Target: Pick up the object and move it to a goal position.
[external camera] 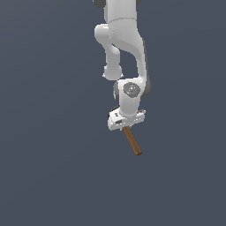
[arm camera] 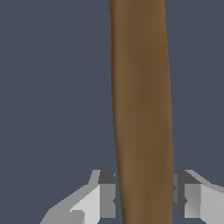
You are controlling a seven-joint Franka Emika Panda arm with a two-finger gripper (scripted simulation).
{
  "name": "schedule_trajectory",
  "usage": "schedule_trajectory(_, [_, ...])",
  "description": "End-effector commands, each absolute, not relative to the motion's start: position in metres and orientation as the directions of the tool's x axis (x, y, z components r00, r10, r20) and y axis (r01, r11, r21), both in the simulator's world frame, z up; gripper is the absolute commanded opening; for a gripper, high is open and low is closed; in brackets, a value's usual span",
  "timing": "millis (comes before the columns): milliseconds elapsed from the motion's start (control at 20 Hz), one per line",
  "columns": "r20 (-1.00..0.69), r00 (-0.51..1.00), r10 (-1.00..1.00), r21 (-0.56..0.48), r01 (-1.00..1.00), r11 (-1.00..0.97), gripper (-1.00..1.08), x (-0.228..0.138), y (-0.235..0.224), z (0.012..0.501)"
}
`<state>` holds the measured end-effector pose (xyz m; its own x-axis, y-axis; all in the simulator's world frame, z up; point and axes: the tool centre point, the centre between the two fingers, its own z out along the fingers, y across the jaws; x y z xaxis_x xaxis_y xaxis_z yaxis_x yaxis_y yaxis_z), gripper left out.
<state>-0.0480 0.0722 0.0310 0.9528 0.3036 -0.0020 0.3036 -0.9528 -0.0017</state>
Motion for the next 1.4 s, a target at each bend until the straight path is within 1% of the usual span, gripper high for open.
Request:
schedule_trajectory(0, [0.002,0.953,0.304,-0.001,0.304,-0.953,-1.0,-0.048,0.075,0.043])
schedule_trajectory(200, [0.002,0.953,0.304,0.0,0.304,-0.953,-1.0,-0.051,0.082,0.068])
schedule_trajectory(450, [0.001,0.953,0.304,0.0,0.304,-0.953,-1.0,-0.057,0.094,0.112])
schedule_trajectory(1350, [0.0,0.953,0.302,0.0,0.302,-0.953,-1.0,-0.081,0.148,0.311])
